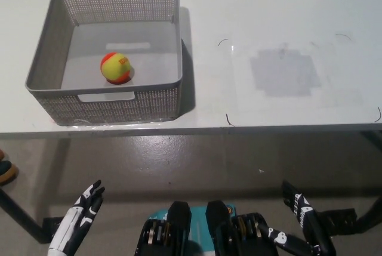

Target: Use the right hand to pick up a tennis ball and put it into a container on the left side

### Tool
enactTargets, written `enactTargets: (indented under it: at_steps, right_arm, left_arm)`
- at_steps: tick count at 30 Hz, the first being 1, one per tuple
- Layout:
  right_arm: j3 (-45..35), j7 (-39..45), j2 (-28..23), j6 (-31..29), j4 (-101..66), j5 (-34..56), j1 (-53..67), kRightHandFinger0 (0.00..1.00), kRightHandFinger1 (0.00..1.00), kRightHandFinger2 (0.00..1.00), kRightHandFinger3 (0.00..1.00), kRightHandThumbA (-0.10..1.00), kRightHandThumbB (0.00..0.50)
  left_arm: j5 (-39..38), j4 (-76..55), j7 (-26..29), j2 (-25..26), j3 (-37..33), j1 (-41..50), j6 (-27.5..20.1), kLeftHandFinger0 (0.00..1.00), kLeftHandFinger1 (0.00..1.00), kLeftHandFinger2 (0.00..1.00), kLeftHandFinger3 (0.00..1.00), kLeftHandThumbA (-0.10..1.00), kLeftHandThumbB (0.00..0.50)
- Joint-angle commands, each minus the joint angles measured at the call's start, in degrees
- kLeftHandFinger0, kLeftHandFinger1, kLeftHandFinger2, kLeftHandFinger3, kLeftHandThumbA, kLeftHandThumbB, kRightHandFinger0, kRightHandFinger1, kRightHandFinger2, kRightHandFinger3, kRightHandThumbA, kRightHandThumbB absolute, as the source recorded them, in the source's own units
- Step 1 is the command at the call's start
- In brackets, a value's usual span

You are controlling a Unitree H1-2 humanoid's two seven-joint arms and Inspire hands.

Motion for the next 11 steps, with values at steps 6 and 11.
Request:
enactTargets:
  at_steps: [6,11]
  right_arm:
    - [0.61,-0.01,-1.17,-3.09,-1.39,-1.56,-2.2,0.93,1.0,1.0,1.0,1.0,0.268]
    - [0.9,0.41,-1.27,-3.09,-1.53,-1.5,-2.08,0.94,1.0,1.0,1.0,1.0,0.273]
  left_arm:
    - [-1.1,-1.59,-1.56,0.84,-0.15,-1.44,0.04,1.0,1.0,1.0,1.0,0.94,0.239]
    - [-1.51,-1.05,-1.91,0.92,-0.08,-1.55,-1.22,1.0,1.0,1.0,1.0,0.92,0.22]
